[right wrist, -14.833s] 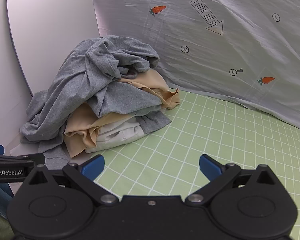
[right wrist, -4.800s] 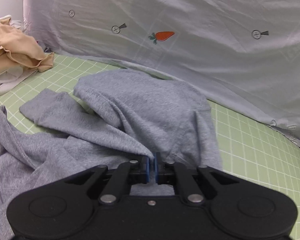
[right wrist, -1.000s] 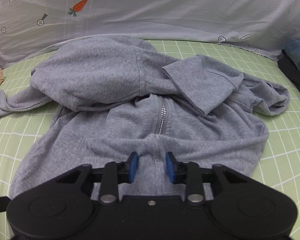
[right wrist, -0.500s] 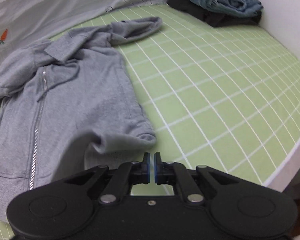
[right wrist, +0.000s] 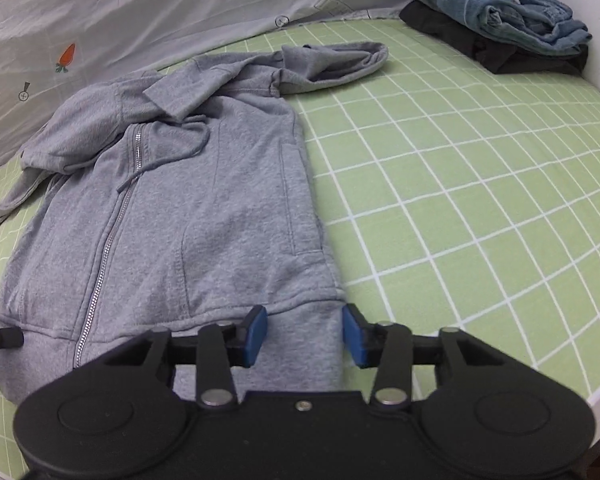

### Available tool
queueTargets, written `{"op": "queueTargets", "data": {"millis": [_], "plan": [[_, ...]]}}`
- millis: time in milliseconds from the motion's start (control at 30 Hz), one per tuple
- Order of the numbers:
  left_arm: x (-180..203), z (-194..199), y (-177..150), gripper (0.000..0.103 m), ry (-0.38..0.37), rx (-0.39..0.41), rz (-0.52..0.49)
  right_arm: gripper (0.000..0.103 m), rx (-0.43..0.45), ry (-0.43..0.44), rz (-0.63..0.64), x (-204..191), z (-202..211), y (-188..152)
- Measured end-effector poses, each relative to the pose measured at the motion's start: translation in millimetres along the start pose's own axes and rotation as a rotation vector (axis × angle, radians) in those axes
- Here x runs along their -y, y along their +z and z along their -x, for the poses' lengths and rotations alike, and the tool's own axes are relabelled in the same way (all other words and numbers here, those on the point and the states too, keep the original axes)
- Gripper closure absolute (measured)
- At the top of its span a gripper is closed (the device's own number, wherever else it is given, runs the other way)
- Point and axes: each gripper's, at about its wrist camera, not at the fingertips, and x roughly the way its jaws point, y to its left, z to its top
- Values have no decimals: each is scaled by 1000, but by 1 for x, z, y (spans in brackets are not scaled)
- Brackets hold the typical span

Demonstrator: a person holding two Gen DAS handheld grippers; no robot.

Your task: Fold clothes

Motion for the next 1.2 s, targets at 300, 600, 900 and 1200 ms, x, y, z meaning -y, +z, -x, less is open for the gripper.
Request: {"op": "queueTargets", "data": {"millis": [300, 600, 900, 1200], "plan": [[-4, 32, -55, 93, 46, -103, 40, 97, -79, 46, 148, -2, 18, -28], [-16, 58, -45, 63, 47, -57, 100, 45, 52, -31, 258, -28, 28, 5], [-28, 54, 8, 20, 122, 35, 138, 3, 181, 44, 440, -122, -9, 59], [-40, 13, 80, 20, 174, 17, 166, 2, 199, 110, 676, -209, -73, 109]]}}
